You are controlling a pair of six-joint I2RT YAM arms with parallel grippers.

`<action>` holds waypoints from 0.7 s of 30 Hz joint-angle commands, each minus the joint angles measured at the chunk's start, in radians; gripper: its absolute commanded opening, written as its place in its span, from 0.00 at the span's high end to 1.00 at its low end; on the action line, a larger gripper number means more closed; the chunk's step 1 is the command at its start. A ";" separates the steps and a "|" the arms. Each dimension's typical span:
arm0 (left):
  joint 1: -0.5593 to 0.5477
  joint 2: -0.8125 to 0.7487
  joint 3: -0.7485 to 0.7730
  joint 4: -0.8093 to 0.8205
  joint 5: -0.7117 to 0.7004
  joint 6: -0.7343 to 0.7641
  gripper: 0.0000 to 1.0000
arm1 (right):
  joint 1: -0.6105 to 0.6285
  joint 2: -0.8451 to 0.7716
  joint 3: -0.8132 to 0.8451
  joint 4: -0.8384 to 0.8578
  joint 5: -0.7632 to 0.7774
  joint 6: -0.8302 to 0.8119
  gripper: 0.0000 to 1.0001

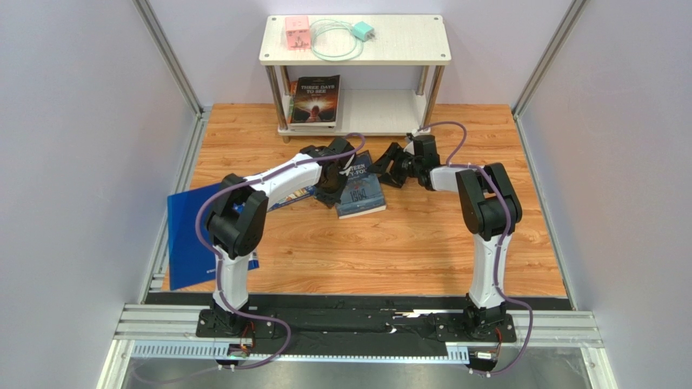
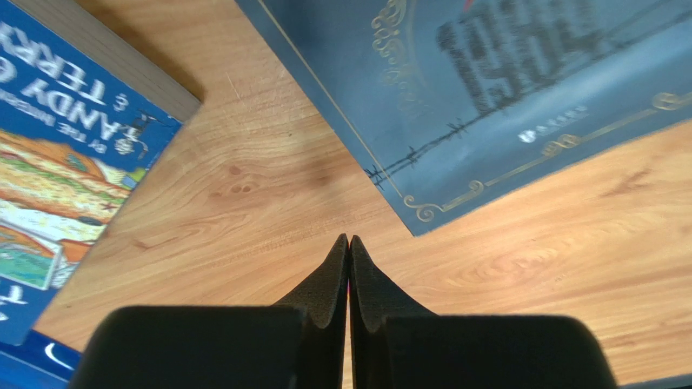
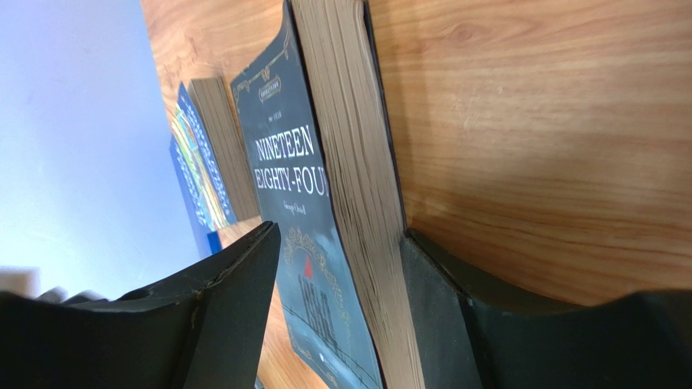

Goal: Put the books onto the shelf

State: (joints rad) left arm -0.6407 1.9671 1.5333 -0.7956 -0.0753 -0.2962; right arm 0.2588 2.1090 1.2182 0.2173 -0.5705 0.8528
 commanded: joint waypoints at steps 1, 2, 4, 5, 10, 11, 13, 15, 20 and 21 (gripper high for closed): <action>0.019 0.032 -0.001 -0.008 -0.007 -0.070 1.00 | 0.030 -0.044 -0.028 -0.056 0.008 -0.074 0.36; 0.022 0.036 0.007 -0.013 -0.009 -0.075 1.00 | 0.034 -0.046 -0.031 -0.053 0.006 -0.069 0.36; 0.033 0.053 0.021 -0.020 -0.009 -0.075 1.00 | 0.042 -0.043 -0.032 -0.050 0.003 -0.067 0.36; 0.036 0.061 0.040 -0.030 -0.008 -0.073 1.00 | 0.045 -0.040 -0.032 -0.044 0.000 -0.063 0.36; 0.041 0.122 0.096 -0.044 0.041 -0.076 1.00 | 0.054 -0.053 -0.072 0.042 -0.029 -0.021 0.37; 0.041 0.128 0.103 -0.042 0.049 -0.083 1.00 | 0.056 -0.061 -0.078 0.063 -0.035 -0.017 0.38; 0.038 0.134 0.105 -0.034 0.065 -0.095 1.00 | 0.060 -0.076 -0.107 0.158 -0.078 0.006 0.38; 0.038 0.139 0.100 -0.022 0.069 -0.100 1.00 | 0.068 -0.084 -0.124 0.230 -0.112 0.023 0.39; 0.033 0.154 0.105 -0.013 0.091 -0.104 1.00 | 0.091 -0.058 -0.085 0.261 -0.177 0.011 0.40; 0.033 0.159 0.106 -0.011 0.094 -0.106 1.00 | 0.105 -0.050 -0.069 0.237 -0.178 -0.004 0.41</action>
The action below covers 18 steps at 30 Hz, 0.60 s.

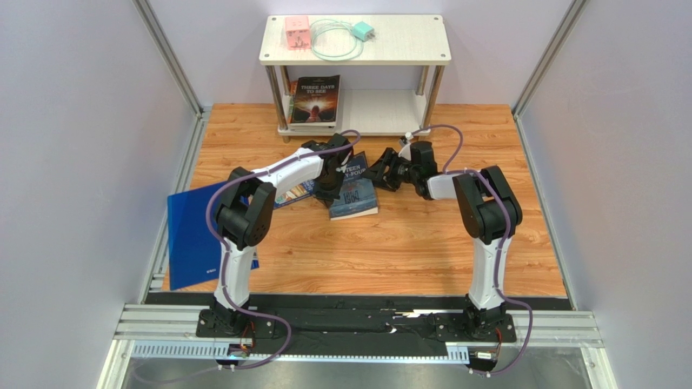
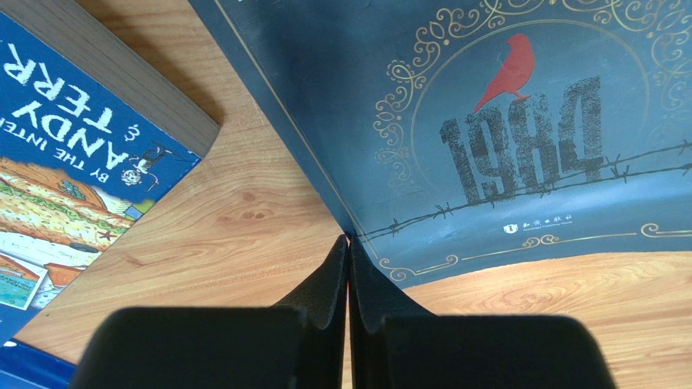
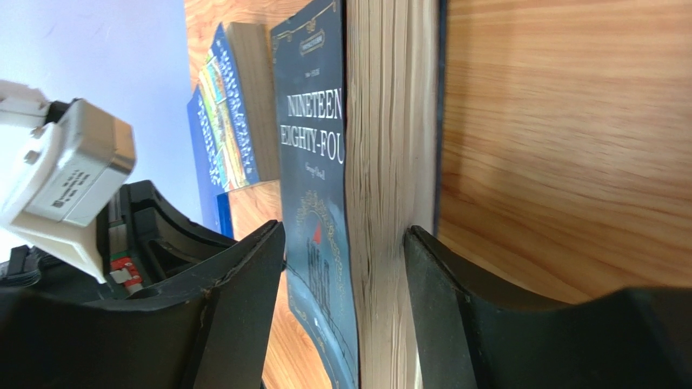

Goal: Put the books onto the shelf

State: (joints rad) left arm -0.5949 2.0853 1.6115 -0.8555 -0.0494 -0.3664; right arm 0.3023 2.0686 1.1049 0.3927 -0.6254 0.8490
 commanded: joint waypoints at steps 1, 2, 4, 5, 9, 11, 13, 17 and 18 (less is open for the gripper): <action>-0.013 0.044 0.030 0.049 0.069 -0.037 1.00 | 0.067 -0.002 0.062 0.004 -0.119 -0.016 0.41; -0.013 0.045 0.031 0.052 0.072 -0.039 1.00 | 0.076 0.014 0.073 -0.006 -0.122 -0.037 0.44; -0.014 0.048 0.031 0.055 0.072 -0.039 1.00 | 0.096 0.033 0.114 -0.085 -0.114 -0.060 0.46; -0.014 0.048 0.030 0.056 0.069 -0.039 1.00 | 0.103 0.051 0.131 -0.119 -0.108 -0.079 0.48; -0.013 0.048 0.031 0.056 0.063 -0.034 1.00 | 0.130 0.081 0.200 -0.265 -0.068 -0.159 0.53; -0.014 0.045 0.025 0.061 0.060 -0.032 1.00 | 0.130 0.082 0.200 -0.281 -0.059 -0.162 0.76; -0.014 0.033 0.015 0.062 0.051 -0.034 1.00 | 0.130 0.079 0.205 -0.307 -0.045 -0.177 0.89; -0.013 -0.078 -0.044 0.068 -0.015 -0.043 0.91 | 0.126 0.059 0.197 -0.322 -0.027 -0.189 0.99; -0.013 -0.114 -0.062 0.073 -0.050 -0.046 0.83 | 0.118 0.053 0.190 -0.310 -0.034 -0.186 1.00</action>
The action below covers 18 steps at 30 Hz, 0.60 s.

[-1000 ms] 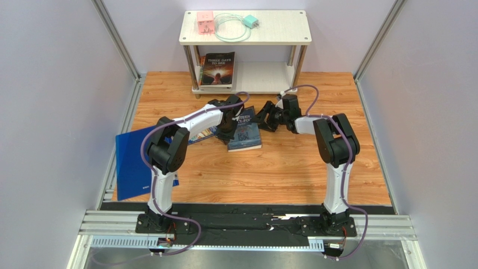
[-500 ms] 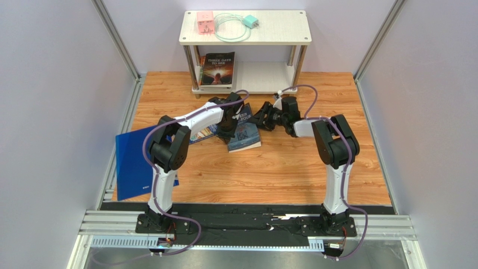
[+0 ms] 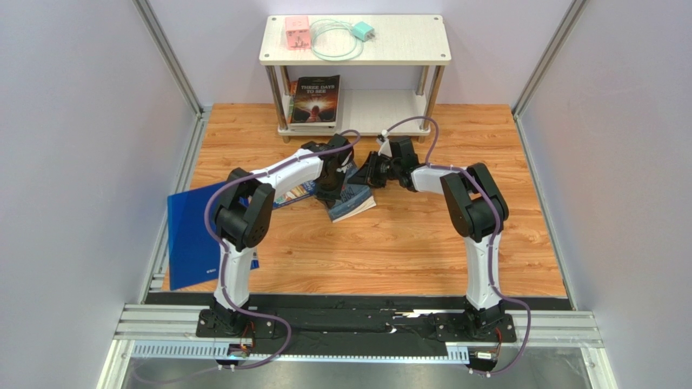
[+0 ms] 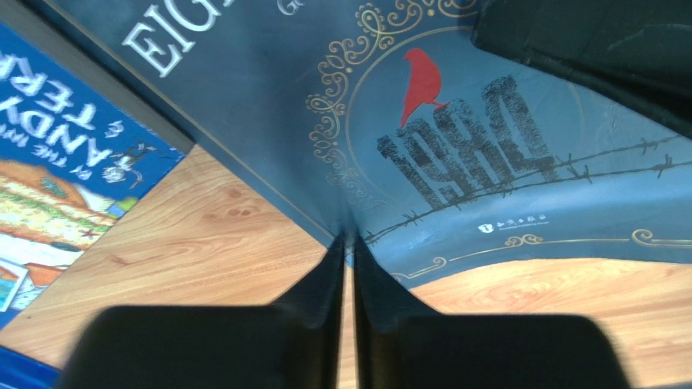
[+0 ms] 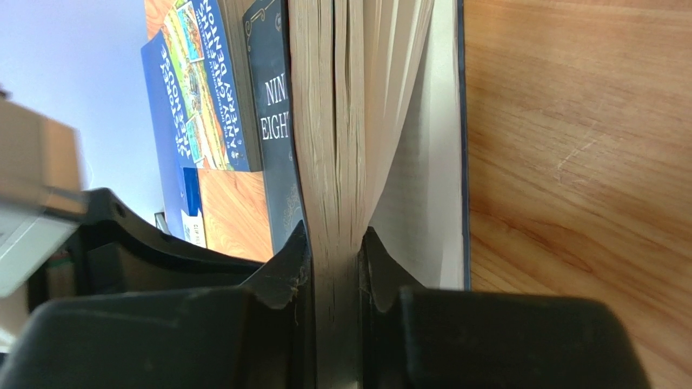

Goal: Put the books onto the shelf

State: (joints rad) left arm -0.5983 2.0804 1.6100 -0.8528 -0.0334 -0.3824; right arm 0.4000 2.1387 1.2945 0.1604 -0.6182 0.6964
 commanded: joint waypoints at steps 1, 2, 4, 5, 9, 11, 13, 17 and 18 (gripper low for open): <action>-0.011 -0.146 -0.099 0.078 -0.088 -0.039 0.66 | 0.016 -0.029 -0.006 -0.055 -0.052 -0.022 1.00; -0.009 -0.228 -0.122 0.087 -0.105 -0.039 0.58 | 0.011 -0.037 -0.024 -0.042 -0.063 -0.014 1.00; -0.006 -0.314 -0.203 0.138 -0.144 -0.055 0.38 | -0.009 -0.072 -0.052 0.022 -0.098 0.012 1.00; 0.005 -0.400 -0.235 0.165 -0.138 -0.056 0.32 | -0.013 -0.086 -0.073 0.039 -0.110 0.029 1.00; 0.054 -0.586 -0.395 0.311 -0.005 -0.075 0.00 | -0.038 -0.172 -0.133 0.152 -0.204 0.069 1.00; 0.081 -0.669 -0.478 0.400 0.073 -0.085 0.00 | -0.043 -0.242 -0.150 0.172 -0.242 0.065 1.00; 0.097 -0.712 -0.556 0.496 0.121 -0.116 0.00 | -0.044 -0.292 -0.172 0.172 -0.267 0.058 1.00; 0.104 -0.773 -0.640 0.616 0.211 -0.167 0.01 | -0.050 -0.407 -0.205 0.208 -0.305 0.095 1.00; 0.104 -0.783 -0.679 0.676 0.220 -0.200 0.01 | -0.052 -0.443 -0.213 0.240 -0.314 0.130 1.00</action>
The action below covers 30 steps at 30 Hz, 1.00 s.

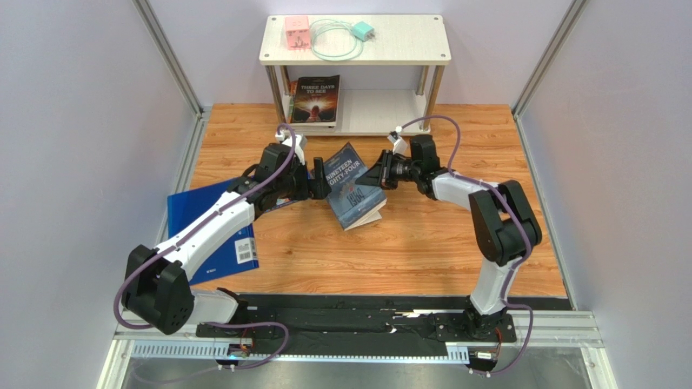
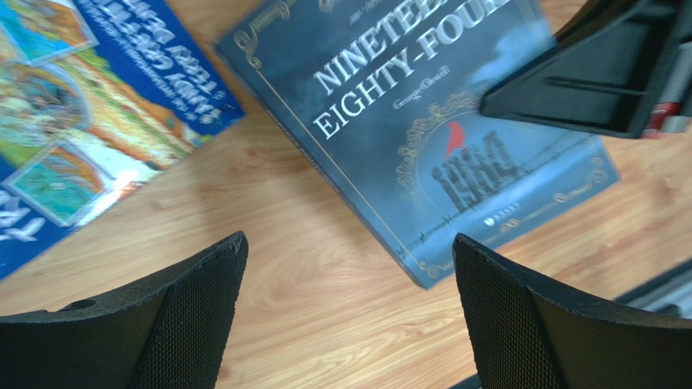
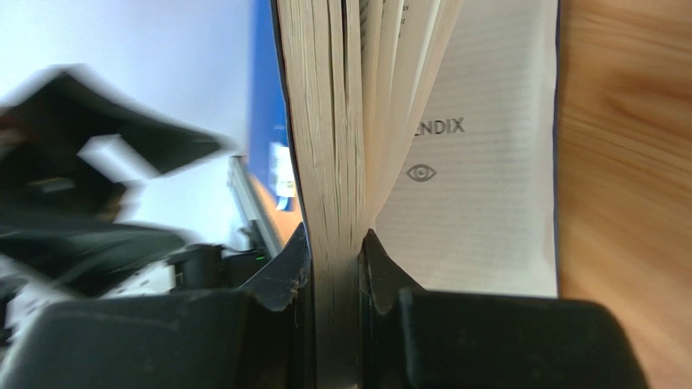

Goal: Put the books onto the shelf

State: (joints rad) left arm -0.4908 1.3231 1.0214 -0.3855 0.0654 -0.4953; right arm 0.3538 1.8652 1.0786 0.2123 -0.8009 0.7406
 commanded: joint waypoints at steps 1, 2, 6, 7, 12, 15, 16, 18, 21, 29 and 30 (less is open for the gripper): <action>-0.003 -0.038 -0.112 0.244 0.134 -0.101 0.00 | -0.009 -0.185 -0.006 0.205 -0.147 0.104 1.00; -0.003 -0.060 -0.131 0.278 0.152 -0.118 0.00 | -0.012 -0.198 -0.011 0.220 -0.152 0.121 1.00; -0.003 -0.116 -0.240 0.498 0.195 -0.169 0.00 | -0.012 -0.258 -0.002 0.219 -0.172 0.144 1.00; -0.003 -0.134 -0.257 0.535 0.201 -0.178 0.00 | -0.012 -0.271 0.000 0.219 -0.178 0.151 1.00; -0.002 -0.156 -0.303 0.719 0.228 -0.222 0.00 | -0.012 -0.282 -0.016 0.249 -0.201 0.187 1.00; -0.002 -0.151 -0.323 0.828 0.243 -0.259 0.00 | -0.009 -0.290 -0.052 0.318 -0.204 0.230 1.00; -0.003 -0.131 -0.322 0.847 0.250 -0.265 0.01 | -0.007 -0.290 -0.065 0.341 -0.205 0.247 1.00; -0.003 -0.105 -0.314 0.904 0.269 -0.302 0.05 | 0.007 -0.281 -0.075 0.367 -0.211 0.273 1.00; -0.003 -0.036 -0.284 0.982 0.319 -0.342 0.42 | 0.043 -0.265 -0.077 0.351 -0.215 0.253 1.00; -0.003 0.042 -0.072 0.751 0.433 -0.264 1.00 | 0.060 -0.356 -0.014 -0.163 0.029 -0.118 0.58; -0.003 0.028 -0.057 0.710 0.419 -0.250 1.00 | 0.059 -0.368 -0.016 -0.209 0.086 -0.135 0.49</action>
State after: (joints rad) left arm -0.4622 1.4063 0.8417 0.3374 0.4103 -0.8207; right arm 0.3576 1.5917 1.0016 0.2417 -0.8146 0.7910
